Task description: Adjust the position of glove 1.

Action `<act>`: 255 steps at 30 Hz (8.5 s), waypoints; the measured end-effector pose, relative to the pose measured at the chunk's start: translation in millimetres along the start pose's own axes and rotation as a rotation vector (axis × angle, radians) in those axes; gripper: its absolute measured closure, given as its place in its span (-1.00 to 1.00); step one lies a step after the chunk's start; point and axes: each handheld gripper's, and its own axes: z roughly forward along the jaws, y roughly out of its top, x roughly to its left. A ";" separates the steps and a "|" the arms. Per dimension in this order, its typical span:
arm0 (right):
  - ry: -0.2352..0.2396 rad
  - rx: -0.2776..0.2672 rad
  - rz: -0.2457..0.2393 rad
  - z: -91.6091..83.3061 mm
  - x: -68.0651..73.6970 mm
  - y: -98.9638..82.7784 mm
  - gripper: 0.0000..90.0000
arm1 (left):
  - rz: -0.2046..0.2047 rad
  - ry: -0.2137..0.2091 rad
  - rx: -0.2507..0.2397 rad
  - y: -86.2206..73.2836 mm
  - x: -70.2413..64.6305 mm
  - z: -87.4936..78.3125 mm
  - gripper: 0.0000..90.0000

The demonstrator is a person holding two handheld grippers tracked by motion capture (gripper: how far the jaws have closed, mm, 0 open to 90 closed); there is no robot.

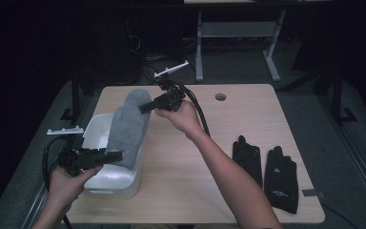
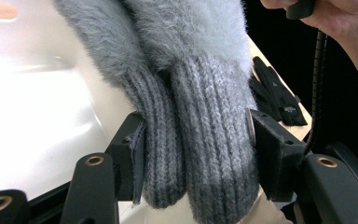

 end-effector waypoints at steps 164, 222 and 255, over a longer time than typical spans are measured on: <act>-0.070 0.047 -0.054 9.6 -14.1 -21.1 -0.11 | 0.070 0.116 0.004 -2.7 0.3 17.2 -0.33; -0.176 -0.087 0.069 -131.7 -58.9 -108.2 -0.24 | 0.229 -0.042 0.076 19.2 -78.5 100.5 -0.40; -0.270 -0.151 0.170 -199.3 -83.8 -199.8 -0.25 | 0.302 -0.127 0.146 6.7 -120.2 159.8 -0.44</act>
